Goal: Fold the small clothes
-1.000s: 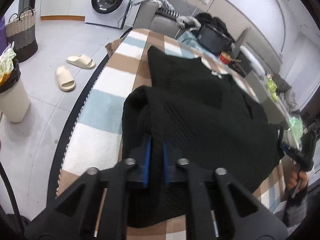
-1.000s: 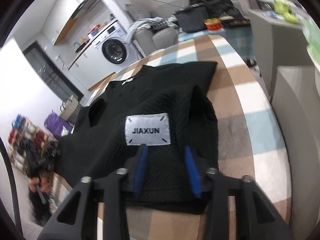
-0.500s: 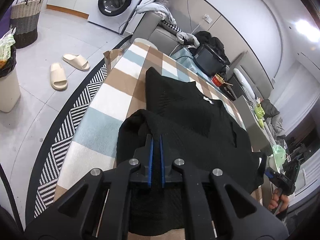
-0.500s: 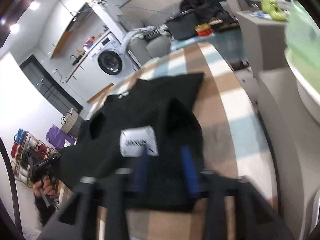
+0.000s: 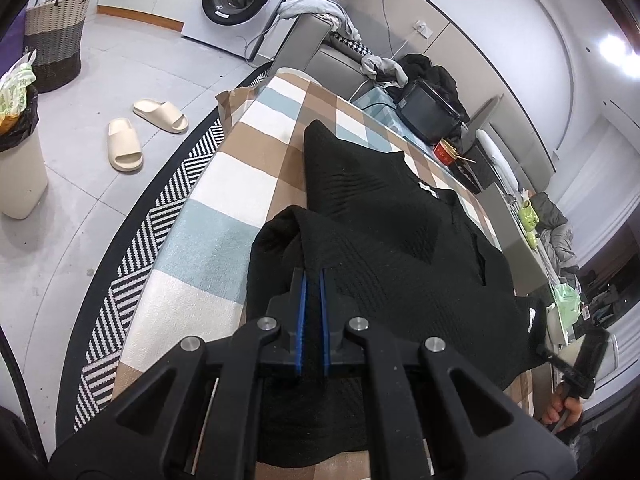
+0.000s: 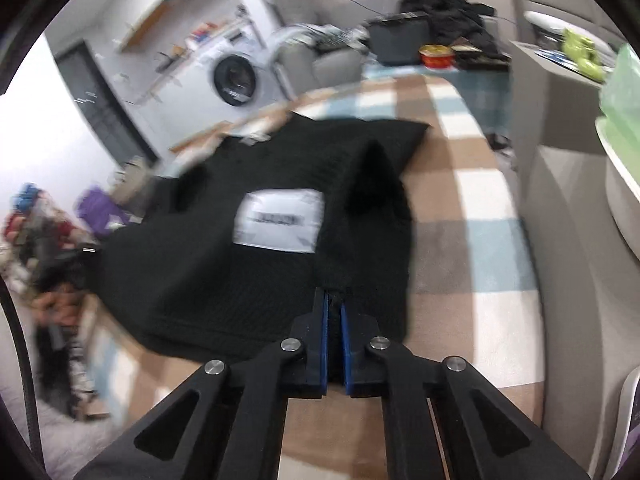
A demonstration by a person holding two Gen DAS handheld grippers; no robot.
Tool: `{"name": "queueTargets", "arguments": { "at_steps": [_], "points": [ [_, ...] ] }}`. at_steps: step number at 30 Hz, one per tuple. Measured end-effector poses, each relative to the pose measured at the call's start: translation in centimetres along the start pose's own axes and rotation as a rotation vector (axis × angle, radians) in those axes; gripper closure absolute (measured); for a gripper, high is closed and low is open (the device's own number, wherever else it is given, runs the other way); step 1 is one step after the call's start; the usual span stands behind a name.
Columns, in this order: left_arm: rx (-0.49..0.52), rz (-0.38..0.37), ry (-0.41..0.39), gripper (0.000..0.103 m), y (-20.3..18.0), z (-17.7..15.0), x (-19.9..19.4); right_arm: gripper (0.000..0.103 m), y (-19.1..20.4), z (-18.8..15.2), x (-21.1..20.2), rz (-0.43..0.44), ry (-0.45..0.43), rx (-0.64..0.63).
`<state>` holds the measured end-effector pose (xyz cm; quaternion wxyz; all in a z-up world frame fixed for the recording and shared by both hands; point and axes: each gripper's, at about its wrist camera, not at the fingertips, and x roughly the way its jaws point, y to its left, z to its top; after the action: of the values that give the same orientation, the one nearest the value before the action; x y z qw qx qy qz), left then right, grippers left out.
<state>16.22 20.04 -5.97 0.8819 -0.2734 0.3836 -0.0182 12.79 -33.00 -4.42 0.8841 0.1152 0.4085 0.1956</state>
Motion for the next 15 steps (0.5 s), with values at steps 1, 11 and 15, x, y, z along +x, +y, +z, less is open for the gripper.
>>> {"name": "queueTargets", "arguments": {
  "at_steps": [1, 11, 15],
  "points": [
    [0.003, -0.006, -0.002, 0.1, -0.1, 0.0, -0.1, 0.098, 0.1, 0.1, -1.0, 0.042, -0.041, 0.009],
    [-0.052, -0.113, -0.075, 0.1, -1.2, 3.1, -1.0, 0.098, -0.4, 3.5, -4.0, 0.303, -0.356, 0.283],
    [-0.101, -0.128, -0.122, 0.102, -0.8, 6.0, -0.2, 0.098, -1.1, 6.4, -2.9, 0.233, -0.43, 0.358]
  ]
}}
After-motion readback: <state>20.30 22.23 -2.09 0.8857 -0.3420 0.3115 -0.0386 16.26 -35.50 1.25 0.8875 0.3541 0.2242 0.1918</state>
